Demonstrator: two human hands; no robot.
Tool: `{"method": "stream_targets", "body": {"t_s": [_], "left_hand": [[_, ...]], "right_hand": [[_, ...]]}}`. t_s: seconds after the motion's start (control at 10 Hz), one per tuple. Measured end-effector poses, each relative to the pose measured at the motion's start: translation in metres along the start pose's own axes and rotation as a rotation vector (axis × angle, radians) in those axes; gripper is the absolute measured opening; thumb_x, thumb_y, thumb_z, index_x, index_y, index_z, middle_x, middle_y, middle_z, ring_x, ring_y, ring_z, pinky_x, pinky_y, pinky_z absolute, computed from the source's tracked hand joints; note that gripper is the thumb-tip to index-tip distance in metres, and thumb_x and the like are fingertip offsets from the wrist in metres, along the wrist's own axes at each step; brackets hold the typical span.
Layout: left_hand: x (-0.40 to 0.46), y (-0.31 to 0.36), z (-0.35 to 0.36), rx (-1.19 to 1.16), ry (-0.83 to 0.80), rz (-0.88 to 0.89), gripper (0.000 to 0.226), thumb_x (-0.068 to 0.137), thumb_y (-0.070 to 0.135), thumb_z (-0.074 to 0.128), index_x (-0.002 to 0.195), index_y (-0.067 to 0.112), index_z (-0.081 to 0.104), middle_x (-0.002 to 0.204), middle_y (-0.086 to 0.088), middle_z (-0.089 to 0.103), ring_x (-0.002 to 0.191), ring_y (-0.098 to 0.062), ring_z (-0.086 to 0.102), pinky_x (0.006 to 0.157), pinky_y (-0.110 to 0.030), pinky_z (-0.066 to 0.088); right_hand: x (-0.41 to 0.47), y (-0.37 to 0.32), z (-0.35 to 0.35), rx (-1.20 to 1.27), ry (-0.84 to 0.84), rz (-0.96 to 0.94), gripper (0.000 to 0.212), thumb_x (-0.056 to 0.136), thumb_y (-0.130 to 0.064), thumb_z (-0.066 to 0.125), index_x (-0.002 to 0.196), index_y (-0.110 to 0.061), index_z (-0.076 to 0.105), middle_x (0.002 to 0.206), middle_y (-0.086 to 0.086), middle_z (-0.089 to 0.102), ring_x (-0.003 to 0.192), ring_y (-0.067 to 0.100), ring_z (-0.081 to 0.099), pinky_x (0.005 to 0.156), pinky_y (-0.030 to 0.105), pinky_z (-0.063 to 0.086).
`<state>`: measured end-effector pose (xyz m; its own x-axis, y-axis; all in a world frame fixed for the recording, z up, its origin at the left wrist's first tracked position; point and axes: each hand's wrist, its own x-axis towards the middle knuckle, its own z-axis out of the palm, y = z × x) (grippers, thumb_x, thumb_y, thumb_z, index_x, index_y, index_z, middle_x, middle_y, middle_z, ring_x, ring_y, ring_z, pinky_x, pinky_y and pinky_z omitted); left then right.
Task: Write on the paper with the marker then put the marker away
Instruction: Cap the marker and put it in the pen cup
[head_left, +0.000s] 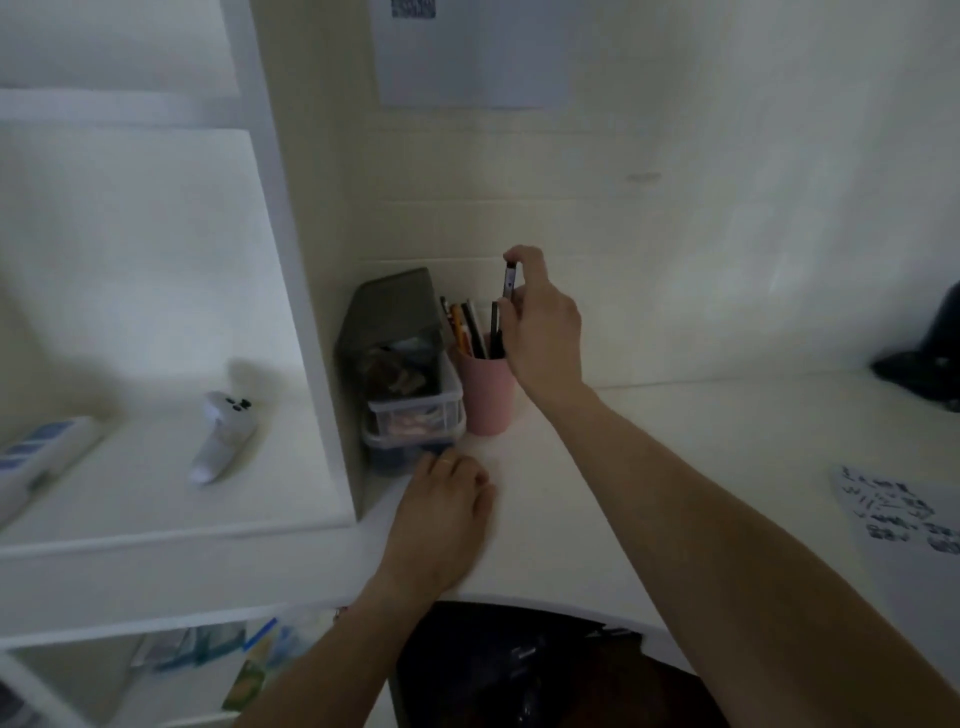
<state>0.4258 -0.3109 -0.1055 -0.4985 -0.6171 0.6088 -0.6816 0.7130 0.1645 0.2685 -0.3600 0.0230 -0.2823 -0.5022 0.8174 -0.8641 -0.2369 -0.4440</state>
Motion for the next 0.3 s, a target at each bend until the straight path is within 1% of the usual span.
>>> {"method": "stream_targets", "body": {"t_s": [0.1, 0.2, 0.3], "left_hand": [[0.0026, -0.0018, 0.0017, 0.02, -0.053, -0.006, 0.026, 0.091, 0.028, 0.045, 0.083, 0.013, 0.065, 0.09, -0.007, 0.064, 0.084, -0.026, 0.053, 0.079, -0.035, 0.037], [0.0018, -0.0034, 0.0026, 0.023, -0.106, -0.009, 0.029, 0.093, 0.03, 0.042, 0.087, 0.013, 0.064, 0.096, -0.007, 0.063, 0.089, -0.027, 0.053, 0.084, -0.039, 0.043], [0.0024, -0.0037, 0.0021, 0.016, -0.13, -0.024, 0.031, 0.094, 0.031, 0.041, 0.088, 0.012, 0.065, 0.098, -0.007, 0.064, 0.092, -0.028, 0.054, 0.085, -0.04, 0.044]], "right_hand": [[-0.0059, 0.0191, 0.0145, -0.071, -0.063, 0.028, 0.024, 0.088, -0.005, 0.055, 0.109, -0.005, 0.066, 0.084, 0.019, 0.074, 0.078, 0.041, 0.067, 0.067, 0.045, 0.052], [-0.0121, 0.025, 0.0221, -0.134, -0.169, 0.074, 0.026, 0.086, -0.011, 0.056, 0.105, -0.005, 0.073, 0.094, 0.021, 0.078, 0.09, 0.043, 0.069, 0.075, 0.046, 0.053], [-0.0147, 0.0221, 0.0165, -0.19, -0.205, 0.092, 0.032, 0.089, -0.013, 0.054, 0.11, -0.006, 0.076, 0.105, 0.023, 0.077, 0.099, 0.045, 0.066, 0.084, 0.045, 0.051]]}}
